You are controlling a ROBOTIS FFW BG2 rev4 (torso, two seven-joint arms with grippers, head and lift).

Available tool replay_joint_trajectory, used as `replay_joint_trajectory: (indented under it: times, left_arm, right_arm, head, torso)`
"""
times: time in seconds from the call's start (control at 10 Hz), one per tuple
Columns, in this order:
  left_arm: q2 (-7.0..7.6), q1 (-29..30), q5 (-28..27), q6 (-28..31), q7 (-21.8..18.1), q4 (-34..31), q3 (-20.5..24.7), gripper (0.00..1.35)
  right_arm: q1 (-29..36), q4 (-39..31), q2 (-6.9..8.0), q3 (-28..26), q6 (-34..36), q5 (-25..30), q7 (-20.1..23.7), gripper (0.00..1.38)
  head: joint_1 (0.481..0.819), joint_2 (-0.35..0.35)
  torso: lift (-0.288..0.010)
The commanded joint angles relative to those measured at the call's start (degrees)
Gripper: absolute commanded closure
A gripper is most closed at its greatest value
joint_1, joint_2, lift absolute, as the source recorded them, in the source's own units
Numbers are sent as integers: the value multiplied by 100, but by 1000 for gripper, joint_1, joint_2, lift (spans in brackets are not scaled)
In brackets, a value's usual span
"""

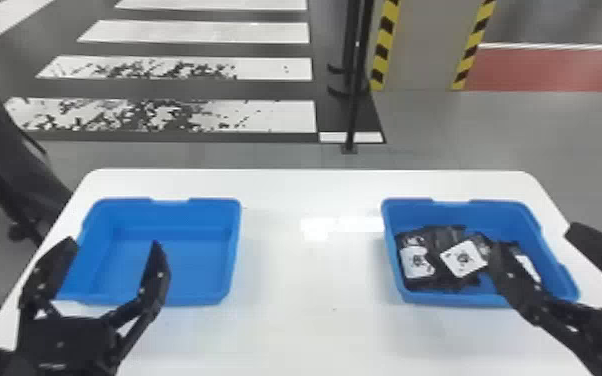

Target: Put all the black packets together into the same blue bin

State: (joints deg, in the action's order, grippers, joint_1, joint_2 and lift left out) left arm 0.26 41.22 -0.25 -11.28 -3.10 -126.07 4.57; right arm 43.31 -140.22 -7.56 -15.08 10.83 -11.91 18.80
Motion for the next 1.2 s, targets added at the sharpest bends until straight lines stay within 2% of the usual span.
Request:
replay_joint_trajectory:
  times: [0.0,1.1]
  left_arm:
    - [0,-2,-32,-40,2,1,0,137]
    - [-9,-2,-181,-223,2,1,0,140]
  right_arm:
    - [28,-61,0,0,56,-9,-52,160]
    - [127,-160,9,0,126,-66,-157,159]
  head:
    - [695,-9]
    - [695,-14]
  torso:
    - [-110]
    - [-110]
